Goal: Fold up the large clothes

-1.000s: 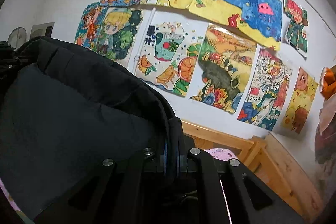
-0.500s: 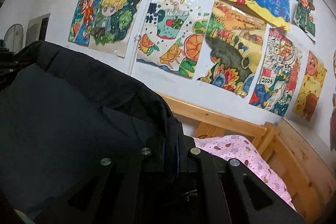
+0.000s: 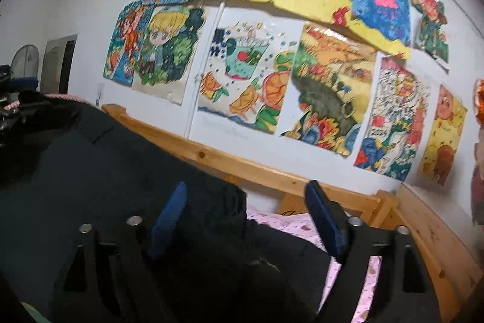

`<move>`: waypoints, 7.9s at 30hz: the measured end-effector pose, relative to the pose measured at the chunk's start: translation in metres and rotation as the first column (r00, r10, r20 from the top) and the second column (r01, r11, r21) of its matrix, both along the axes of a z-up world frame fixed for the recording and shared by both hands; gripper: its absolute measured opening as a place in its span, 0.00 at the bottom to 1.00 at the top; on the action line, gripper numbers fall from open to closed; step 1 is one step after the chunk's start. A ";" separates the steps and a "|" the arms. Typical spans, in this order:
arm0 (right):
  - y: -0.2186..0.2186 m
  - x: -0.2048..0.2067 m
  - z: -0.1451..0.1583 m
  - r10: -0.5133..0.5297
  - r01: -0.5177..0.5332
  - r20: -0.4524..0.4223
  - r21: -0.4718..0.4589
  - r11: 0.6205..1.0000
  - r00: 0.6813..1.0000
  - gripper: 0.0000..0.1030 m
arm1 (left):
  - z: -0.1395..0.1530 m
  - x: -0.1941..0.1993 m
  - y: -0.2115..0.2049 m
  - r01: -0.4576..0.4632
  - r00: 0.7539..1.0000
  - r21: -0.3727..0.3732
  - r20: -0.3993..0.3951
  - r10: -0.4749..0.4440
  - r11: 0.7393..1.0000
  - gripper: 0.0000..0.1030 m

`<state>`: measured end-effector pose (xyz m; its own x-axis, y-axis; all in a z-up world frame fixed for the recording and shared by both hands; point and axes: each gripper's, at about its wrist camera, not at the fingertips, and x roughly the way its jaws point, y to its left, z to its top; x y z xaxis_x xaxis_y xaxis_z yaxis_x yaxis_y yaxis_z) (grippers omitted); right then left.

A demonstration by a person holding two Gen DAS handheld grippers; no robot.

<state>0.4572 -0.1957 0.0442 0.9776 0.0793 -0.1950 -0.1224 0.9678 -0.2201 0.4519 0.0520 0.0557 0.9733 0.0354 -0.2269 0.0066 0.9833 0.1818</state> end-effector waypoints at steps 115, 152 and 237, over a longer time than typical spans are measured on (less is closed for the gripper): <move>-0.154 0.063 -0.180 0.537 -0.095 -0.548 0.638 0.764 0.642 0.99 | -0.112 0.036 0.116 0.002 0.749 -0.541 -0.556 -0.360 0.841 1.00; -0.133 0.055 -0.150 0.517 -0.015 -0.619 0.633 0.774 0.591 0.73 | -0.105 0.033 0.088 -0.083 0.764 -0.559 -0.568 -0.308 0.825 0.98; -0.146 -0.071 -0.024 0.003 0.086 -0.616 0.115 0.990 0.787 0.64 | -0.076 -0.050 -0.014 -0.121 0.760 -0.310 -0.641 -0.113 0.943 0.77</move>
